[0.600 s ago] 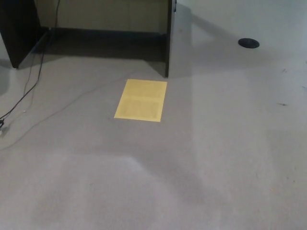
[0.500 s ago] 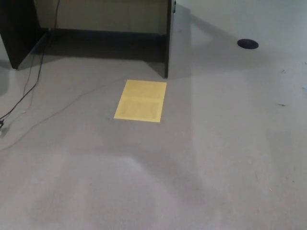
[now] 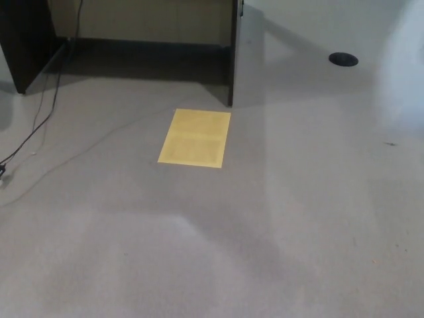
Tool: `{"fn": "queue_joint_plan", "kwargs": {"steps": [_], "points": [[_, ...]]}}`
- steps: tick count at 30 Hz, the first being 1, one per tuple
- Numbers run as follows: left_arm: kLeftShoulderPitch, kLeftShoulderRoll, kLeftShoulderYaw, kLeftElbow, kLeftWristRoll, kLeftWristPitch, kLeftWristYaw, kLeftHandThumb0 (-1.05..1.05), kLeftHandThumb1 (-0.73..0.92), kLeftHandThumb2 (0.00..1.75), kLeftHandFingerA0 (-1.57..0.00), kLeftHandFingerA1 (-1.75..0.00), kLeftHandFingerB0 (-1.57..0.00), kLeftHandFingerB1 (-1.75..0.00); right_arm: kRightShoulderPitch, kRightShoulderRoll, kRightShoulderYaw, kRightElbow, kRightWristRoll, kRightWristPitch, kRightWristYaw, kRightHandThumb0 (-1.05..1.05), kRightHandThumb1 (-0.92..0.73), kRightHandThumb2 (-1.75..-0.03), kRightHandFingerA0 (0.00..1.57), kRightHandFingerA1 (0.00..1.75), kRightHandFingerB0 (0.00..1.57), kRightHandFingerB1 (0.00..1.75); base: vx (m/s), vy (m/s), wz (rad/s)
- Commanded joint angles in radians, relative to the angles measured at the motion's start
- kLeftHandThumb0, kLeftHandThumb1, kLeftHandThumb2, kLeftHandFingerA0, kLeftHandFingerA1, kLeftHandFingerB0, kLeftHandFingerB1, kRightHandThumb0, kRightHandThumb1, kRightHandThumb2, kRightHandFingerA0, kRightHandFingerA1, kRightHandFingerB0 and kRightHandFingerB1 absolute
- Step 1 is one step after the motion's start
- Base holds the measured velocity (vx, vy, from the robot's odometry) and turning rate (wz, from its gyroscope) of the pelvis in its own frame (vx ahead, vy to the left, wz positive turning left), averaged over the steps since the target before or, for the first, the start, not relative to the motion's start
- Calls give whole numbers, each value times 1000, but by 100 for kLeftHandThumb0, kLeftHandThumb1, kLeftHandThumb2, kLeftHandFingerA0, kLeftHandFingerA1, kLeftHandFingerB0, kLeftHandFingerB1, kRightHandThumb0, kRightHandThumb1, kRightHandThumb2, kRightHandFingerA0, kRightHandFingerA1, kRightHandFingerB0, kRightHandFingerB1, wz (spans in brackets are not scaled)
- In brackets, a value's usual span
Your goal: A person is holding a toilet paper roll and the robot extends its left hand to grab the roll by inserting its thumb into the gap in the middle and brings its hand down by its side. Then it extends its arm again to hand the toilet paper roll back to the person.
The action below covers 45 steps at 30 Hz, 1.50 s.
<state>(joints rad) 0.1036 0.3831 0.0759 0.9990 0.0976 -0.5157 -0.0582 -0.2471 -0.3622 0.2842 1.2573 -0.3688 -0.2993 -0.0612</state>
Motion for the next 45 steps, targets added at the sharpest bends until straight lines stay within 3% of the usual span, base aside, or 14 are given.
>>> {"fn": "queue_joint_plan", "kwargs": {"steps": [1,8,11,19,29,30,31,32,34,39,40,41,44,45], "points": [[18,-18,59,-15,-83,-79,-51,-16,47,92,-1,-49,0,-48,7,-22,2,8,-16,-17,-8,-33,-67,-60,65,48,52,40,0,0,0],[47,-3,103,-448,-155,-96,-113,-26,30,84,-2,-49,0,-48,-6,-19,1,11,-19,-9,-3,-33,-67,-60,66,49,53,41,0,0,0],[40,6,98,-760,-214,4,-137,-25,32,85,-2,-49,0,-48,-8,-20,0,10,-17,-6,3,-34,-67,-60,65,48,52,40,0,0,0],[-81,38,16,-1244,-228,212,-167,-28,30,85,0,-48,0,-49,-7,-23,2,6,-19,-6,-9,-34,-67,-61,68,52,53,40,0,0,0],[-319,4,-129,-1455,-213,439,-207,-25,17,76,0,-49,0,-48,-3,-24,0,10,-14,-12,-3,-35,-67,-60,65,50,53,41,0,0,0],[-348,-1,-142,-1449,-194,433,-214,-47,34,62,-10,-38,-8,-26,-5,-18,0,10,-13,-8,-3,-35,-66,-60,65,51,54,41,0,0,0],[-379,-9,-157,-1445,-187,439,-219,-41,30,71,-10,-46,0,-30,-6,-16,1,11,-14,-6,-1,-35,-67,-61,66,51,53,41,0,0,0],[-392,-16,-166,-1448,-185,452,-218,-47,39,53,-14,-32,-7,-25,-5,-16,3,11,-16,-6,-2,-35,-67,-61,66,51,53,41,0,0,0],[-422,-34,-189,-1458,-177,483,-212,-52,36,63,-11,-38,-9,-22,-2,-16,5,11,-18,-7,-4,-35,-67,-61,66,50,53,41,0,0,0],[-539,-88,-253,-1480,-149,579,-206,-49,36,61,-10,-35,-8,-27,-4,-15,5,10,-18,1,3,-34,-67,-60,66,48,53,40,0,0,0],[-548,-94,-260,-1484,-149,588,-206,-44,38,53,-13,-31,-9,-24,-2,-15,6,9,-20,0,1,-34,-67,-60,66,49,53,40,0,0,0],[-566,-107,-271,-1480,-142,592,-206,-52,37,63,-10,-37,-7,-25,-2,-14,6,9,-20,-1,0,-35,-67,-61,67,49,53,40,0,0,0],[-609,-132,-300,-1470,-118,610,-206,-51,36,64,-12,-38,-7,-23,-4,-13,8,11,-24,2,-2,-35,-67,-61,67,49,53,40,0,0,0],[-619,-140,-309,-1479,-114,632,-203,-27,21,80,0,-48,0,-49,-4,-13,6,12,-22,7,1,-35,-67,-61,67,49,53,40,0,0,0]]}}
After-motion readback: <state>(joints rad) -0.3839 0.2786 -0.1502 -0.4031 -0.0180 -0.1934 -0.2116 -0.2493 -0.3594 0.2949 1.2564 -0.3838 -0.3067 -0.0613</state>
